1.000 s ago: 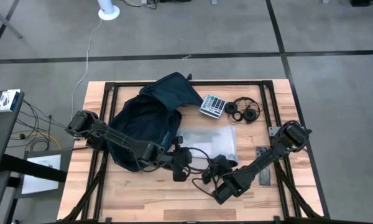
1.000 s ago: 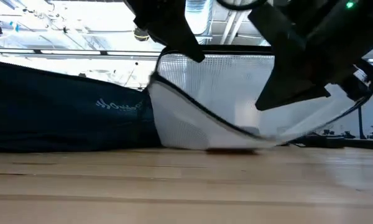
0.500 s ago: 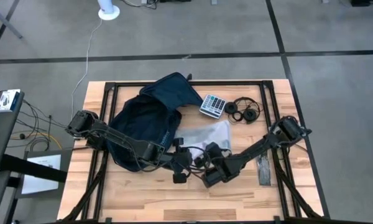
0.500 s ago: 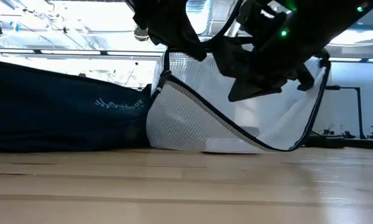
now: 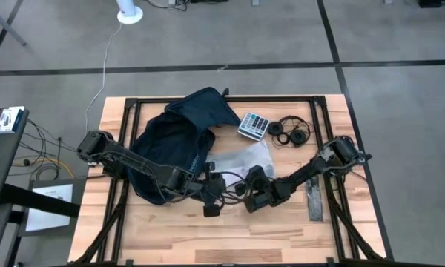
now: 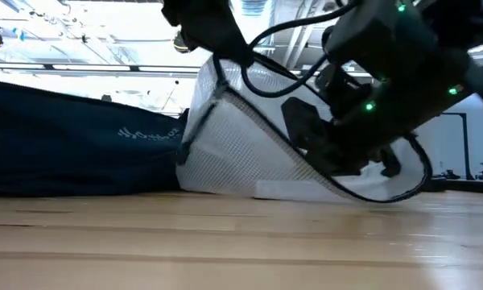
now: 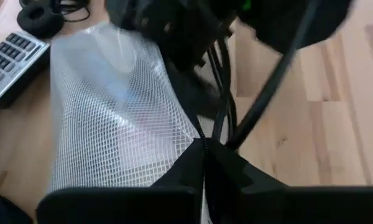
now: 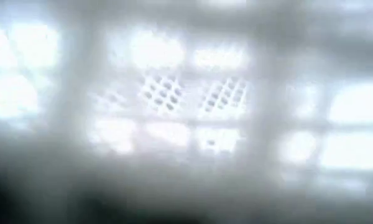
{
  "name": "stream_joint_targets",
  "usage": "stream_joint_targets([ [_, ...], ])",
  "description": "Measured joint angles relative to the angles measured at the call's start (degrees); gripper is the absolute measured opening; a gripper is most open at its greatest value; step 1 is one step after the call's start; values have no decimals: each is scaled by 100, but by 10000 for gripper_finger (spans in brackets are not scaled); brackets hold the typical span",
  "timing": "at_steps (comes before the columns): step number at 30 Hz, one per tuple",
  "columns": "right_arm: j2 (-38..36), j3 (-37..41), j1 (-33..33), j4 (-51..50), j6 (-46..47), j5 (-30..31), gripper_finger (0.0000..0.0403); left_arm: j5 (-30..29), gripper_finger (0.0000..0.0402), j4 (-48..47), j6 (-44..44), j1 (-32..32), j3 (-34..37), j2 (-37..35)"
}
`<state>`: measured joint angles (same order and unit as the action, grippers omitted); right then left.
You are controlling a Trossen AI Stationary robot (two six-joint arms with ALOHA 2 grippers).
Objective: Unpack backpack
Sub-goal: Remove the white game card from the white zip bag
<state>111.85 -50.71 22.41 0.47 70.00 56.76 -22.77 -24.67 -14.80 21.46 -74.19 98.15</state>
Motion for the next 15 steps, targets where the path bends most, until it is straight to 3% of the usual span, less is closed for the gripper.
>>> stream_joint_targets([
  [5,0,127,-291,866,-727,-233,0,48,0,-11,13,11,0,-39],
  [10,-37,106,-468,1011,-710,-1379,0,-142,0,-352,8,15,0,-39],
  [15,-89,1,-119,982,-557,-1858,1,-340,0,-750,-4,12,0,-39],
])
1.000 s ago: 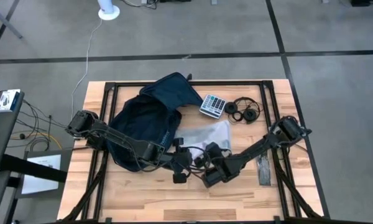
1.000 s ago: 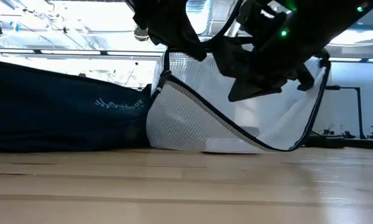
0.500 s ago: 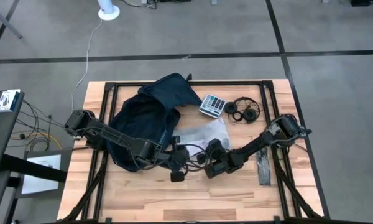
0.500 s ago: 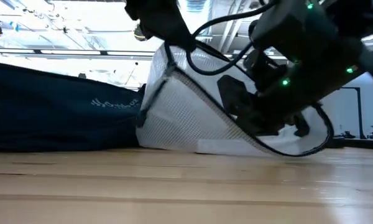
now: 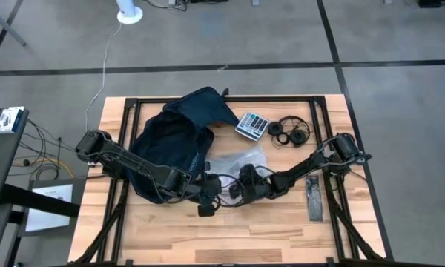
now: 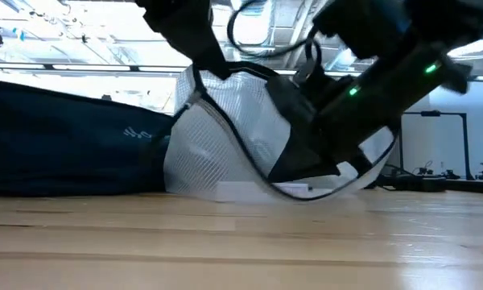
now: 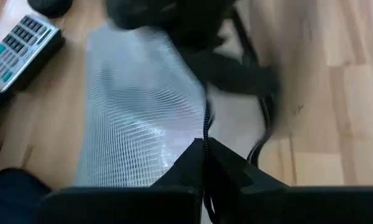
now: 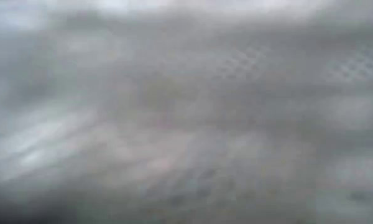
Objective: Unpack backpack
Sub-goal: Remove the white game card from the white zip bag
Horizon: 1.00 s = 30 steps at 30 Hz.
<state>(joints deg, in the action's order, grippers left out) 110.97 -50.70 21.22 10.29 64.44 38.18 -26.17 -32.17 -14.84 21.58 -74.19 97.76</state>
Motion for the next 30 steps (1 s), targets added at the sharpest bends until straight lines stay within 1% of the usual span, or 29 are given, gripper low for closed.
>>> stream_joint_targets([
  [4,-137,-97,249,-92,-132,-648,1,-72,0,-65,-77,-22,35,0],
  [8,-293,-163,510,-134,-329,-1537,1,-81,0,-56,-82,-46,39,0],
  [10,-347,-191,644,-155,-437,-1689,1,-91,0,-56,-83,-55,39,0],
  [12,-404,-222,752,-170,-452,-1694,1,-101,0,-46,-84,-57,39,0],
  [14,-460,-292,821,-160,-487,-1570,1,-105,0,-38,-76,-55,39,0],
  [18,-505,-623,948,-299,-744,-1435,1,-107,0,-47,-79,-62,42,0],
  [20,-515,-935,1033,-731,-776,-1425,1,-107,0,-43,-75,-82,42,0],
  [22,-517,-1324,1115,-1491,-689,-1423,1,-105,0,-38,-80,-107,42,0],
  [26,-492,-2112,1216,-3000,-212,-1327,1,-107,0,-13,-84,-133,42,0],
  [28,-491,-2379,1266,-3420,40,-1117,1,-107,0,-2,-84,-133,42,2],
  [30,-489,-2555,1291,-3615,286,-1001,2,-107,0,2,-84,-133,42,2],
])
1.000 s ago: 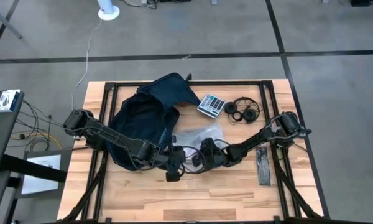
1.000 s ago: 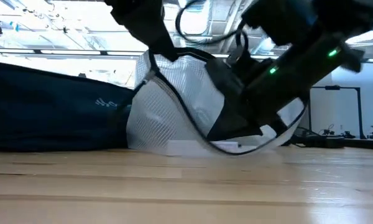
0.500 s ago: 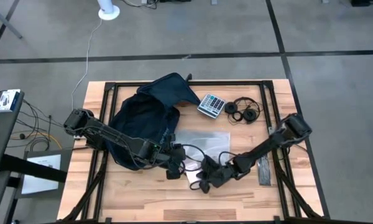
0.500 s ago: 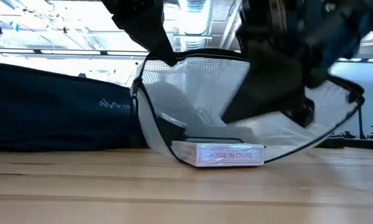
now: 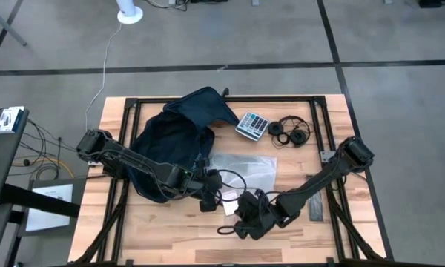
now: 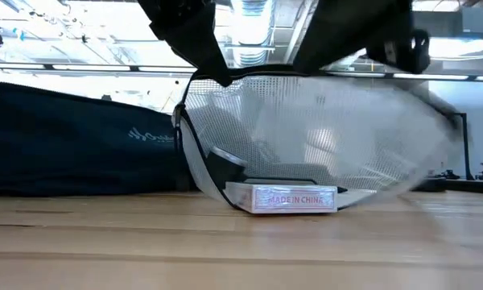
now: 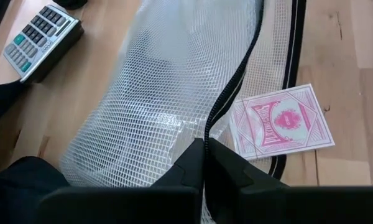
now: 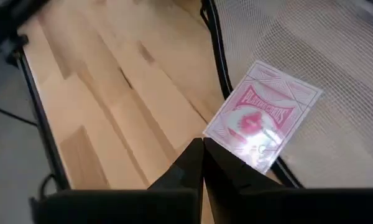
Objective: Unpack backpack
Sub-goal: Remove the white game card from the white zip bag
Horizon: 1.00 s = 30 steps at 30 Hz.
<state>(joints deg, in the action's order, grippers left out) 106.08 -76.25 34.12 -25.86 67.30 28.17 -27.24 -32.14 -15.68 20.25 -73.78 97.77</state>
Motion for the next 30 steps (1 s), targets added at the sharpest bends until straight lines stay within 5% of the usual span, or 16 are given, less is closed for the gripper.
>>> stream_joint_targets([
  [5,2,-144,42,-38,423,-298,41,-15,0,-86,60,-13,0,0],
  [15,5,-144,97,-67,1089,-722,199,-42,0,-34,-16,-20,2,3],
  [19,11,-146,171,-154,1331,-587,213,-42,0,143,-196,-37,2,5],
  [25,13,-146,283,-223,1669,409,209,-39,0,89,-122,-134,2,5],
  [30,75,-150,279,336,1087,521,212,-37,0,58,-6,-183,2,5],
])
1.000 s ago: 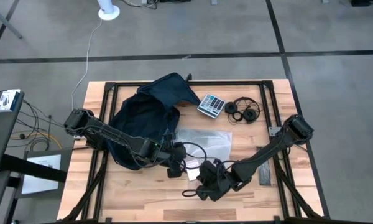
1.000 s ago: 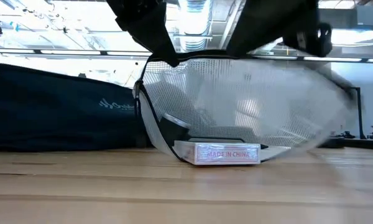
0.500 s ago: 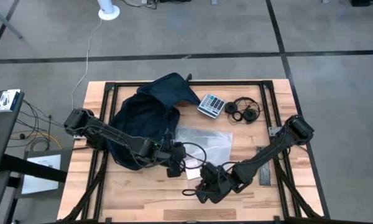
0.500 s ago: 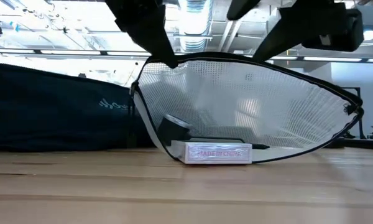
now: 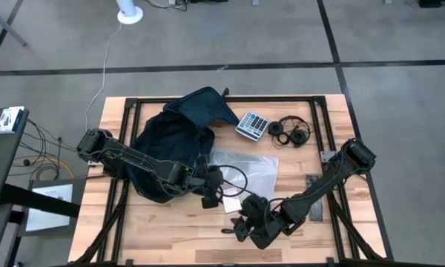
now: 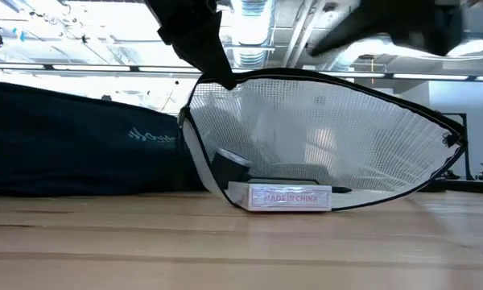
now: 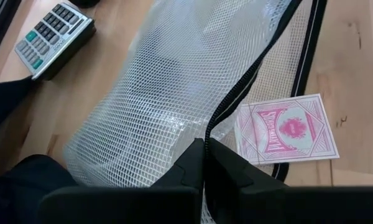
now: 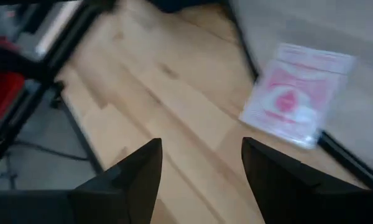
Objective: Unpack backpack
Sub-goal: Remove the white game card from the white zip bag
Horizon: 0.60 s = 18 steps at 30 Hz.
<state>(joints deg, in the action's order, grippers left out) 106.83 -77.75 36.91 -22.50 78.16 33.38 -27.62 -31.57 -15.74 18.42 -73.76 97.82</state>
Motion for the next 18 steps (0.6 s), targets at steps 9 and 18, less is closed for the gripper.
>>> stream_joint_targets([
  [9,560,1,-237,816,-459,230,190,7,0,-149,33,0,0,4],
  [18,719,4,-199,937,-123,131,178,4,0,-155,34,2,0,4],
])
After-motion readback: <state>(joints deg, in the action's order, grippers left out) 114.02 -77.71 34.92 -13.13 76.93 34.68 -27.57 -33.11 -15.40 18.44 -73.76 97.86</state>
